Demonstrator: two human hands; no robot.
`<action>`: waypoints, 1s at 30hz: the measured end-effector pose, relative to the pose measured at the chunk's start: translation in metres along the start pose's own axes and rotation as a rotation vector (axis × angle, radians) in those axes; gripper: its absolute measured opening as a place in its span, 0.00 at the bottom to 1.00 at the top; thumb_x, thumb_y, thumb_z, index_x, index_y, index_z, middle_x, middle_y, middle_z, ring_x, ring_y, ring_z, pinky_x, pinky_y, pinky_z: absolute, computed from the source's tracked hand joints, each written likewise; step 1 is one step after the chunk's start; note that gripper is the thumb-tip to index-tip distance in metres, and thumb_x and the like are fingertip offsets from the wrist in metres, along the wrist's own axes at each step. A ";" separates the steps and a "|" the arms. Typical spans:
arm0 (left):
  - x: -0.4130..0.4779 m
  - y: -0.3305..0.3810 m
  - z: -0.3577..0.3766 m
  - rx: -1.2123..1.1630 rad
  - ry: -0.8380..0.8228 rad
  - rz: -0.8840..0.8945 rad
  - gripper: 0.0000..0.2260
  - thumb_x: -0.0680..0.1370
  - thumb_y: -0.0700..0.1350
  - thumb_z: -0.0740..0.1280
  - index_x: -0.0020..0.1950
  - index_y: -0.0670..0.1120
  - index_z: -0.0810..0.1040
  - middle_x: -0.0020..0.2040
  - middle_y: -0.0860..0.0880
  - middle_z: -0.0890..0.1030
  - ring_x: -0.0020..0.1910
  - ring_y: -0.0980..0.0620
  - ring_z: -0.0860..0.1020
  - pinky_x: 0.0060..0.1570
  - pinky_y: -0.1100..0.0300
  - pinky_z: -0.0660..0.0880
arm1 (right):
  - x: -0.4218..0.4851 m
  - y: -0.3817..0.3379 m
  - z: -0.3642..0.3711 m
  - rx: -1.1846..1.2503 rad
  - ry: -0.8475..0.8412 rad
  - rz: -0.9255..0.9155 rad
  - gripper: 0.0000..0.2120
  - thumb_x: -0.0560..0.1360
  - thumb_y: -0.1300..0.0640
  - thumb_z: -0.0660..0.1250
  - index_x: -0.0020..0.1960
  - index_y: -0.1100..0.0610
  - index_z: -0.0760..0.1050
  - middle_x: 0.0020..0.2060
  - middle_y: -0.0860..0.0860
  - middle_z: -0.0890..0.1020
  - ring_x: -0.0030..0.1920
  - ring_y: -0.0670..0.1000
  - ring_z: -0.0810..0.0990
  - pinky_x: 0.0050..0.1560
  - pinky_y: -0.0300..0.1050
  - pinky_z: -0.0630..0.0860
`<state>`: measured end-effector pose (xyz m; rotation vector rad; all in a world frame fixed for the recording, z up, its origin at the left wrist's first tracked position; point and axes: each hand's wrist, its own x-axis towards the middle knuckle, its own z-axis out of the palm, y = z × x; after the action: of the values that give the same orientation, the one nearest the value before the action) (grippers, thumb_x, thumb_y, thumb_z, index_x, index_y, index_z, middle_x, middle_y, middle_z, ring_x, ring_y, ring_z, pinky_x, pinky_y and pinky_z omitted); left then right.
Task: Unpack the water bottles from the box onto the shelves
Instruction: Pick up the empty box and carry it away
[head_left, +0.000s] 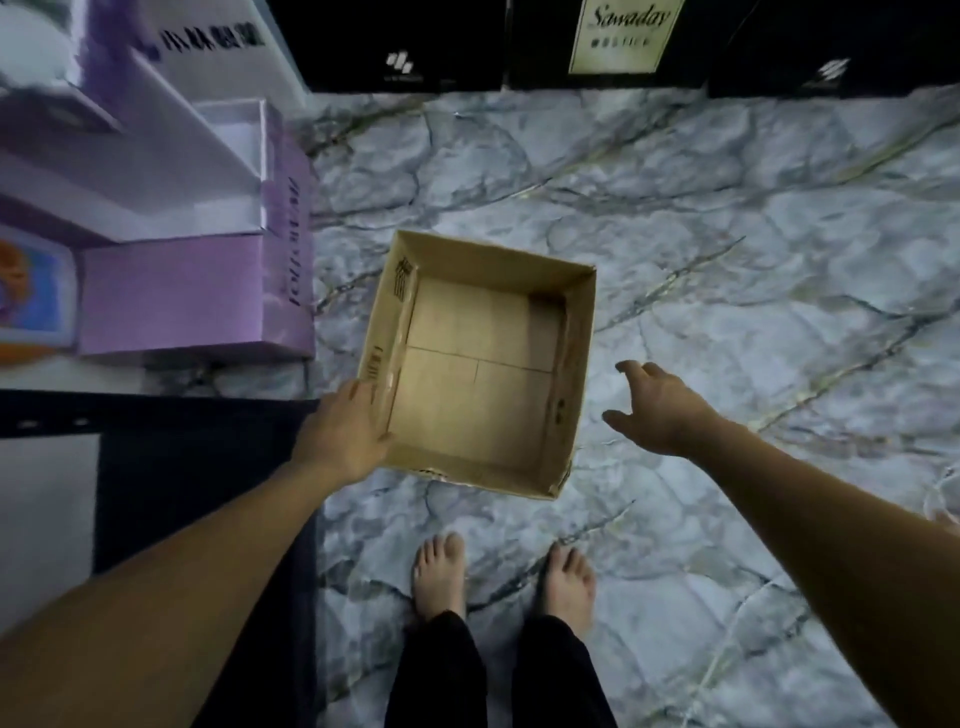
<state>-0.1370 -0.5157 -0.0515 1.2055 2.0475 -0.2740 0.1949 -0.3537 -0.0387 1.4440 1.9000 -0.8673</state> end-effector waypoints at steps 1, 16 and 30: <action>0.005 -0.001 0.003 -0.013 0.038 -0.025 0.23 0.73 0.58 0.68 0.63 0.49 0.71 0.63 0.45 0.75 0.61 0.39 0.76 0.53 0.43 0.78 | 0.010 -0.003 0.012 0.019 0.007 0.008 0.38 0.80 0.43 0.67 0.81 0.58 0.54 0.74 0.61 0.69 0.71 0.64 0.72 0.68 0.57 0.74; 0.094 -0.023 0.053 -0.169 0.195 -0.150 0.11 0.81 0.37 0.62 0.61 0.42 0.65 0.51 0.40 0.78 0.42 0.43 0.75 0.41 0.51 0.71 | 0.080 -0.022 0.098 0.480 0.347 0.084 0.11 0.80 0.58 0.60 0.62 0.59 0.69 0.48 0.61 0.82 0.45 0.65 0.81 0.43 0.58 0.79; -0.003 0.052 -0.116 -0.323 0.179 -0.087 0.13 0.79 0.37 0.64 0.62 0.43 0.68 0.48 0.46 0.76 0.44 0.45 0.74 0.41 0.54 0.70 | -0.049 -0.027 -0.071 0.511 0.527 0.099 0.17 0.78 0.63 0.61 0.67 0.59 0.72 0.46 0.64 0.84 0.47 0.68 0.82 0.42 0.51 0.72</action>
<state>-0.1490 -0.4303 0.0418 0.9714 2.1980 0.1259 0.1749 -0.3319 0.0471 2.2356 2.0293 -1.0498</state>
